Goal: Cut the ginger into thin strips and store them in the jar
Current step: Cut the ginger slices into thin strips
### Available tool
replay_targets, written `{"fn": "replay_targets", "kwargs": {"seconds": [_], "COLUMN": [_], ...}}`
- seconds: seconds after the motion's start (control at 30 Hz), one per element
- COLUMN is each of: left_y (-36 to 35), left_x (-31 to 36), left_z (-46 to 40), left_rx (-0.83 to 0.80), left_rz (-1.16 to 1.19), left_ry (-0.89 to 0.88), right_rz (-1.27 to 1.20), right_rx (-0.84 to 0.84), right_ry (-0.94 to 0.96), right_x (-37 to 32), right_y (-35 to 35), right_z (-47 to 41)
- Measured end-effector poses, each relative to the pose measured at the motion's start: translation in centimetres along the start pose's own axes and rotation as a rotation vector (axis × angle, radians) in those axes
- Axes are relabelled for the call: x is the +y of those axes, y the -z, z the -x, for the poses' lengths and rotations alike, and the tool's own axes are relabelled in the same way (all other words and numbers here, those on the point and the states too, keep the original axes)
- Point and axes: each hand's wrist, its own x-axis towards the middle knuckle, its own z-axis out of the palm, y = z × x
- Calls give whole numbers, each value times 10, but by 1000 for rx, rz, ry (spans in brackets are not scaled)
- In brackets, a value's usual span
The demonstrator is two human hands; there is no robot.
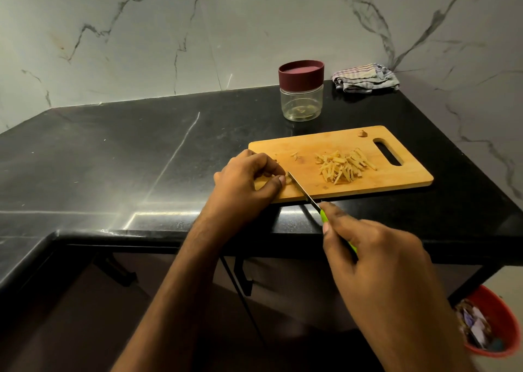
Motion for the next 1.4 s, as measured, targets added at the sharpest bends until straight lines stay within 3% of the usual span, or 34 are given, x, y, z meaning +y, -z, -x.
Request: {"fn": "replay_targets", "kwargs": {"seconds": [0.2, 0.63, 0.97, 1.4], "left_y": [-1, -6, -7, -4], "left_x": [0, 8, 3, 8], "left_z": [3, 2, 5, 9], "left_rx": [12, -171, 41, 46], "left_rz": [-49, -347, -125, -141], "left_ry": [-45, -155, -52, -32], "right_rz": [120, 123, 32, -41], "right_rx": [-35, -78, 0, 43], "right_ry": [-65, -97, -54, 26], "right_x": [2, 2, 0, 4], "right_y": [5, 7, 9, -1], "right_z": [7, 7, 4, 6]}}
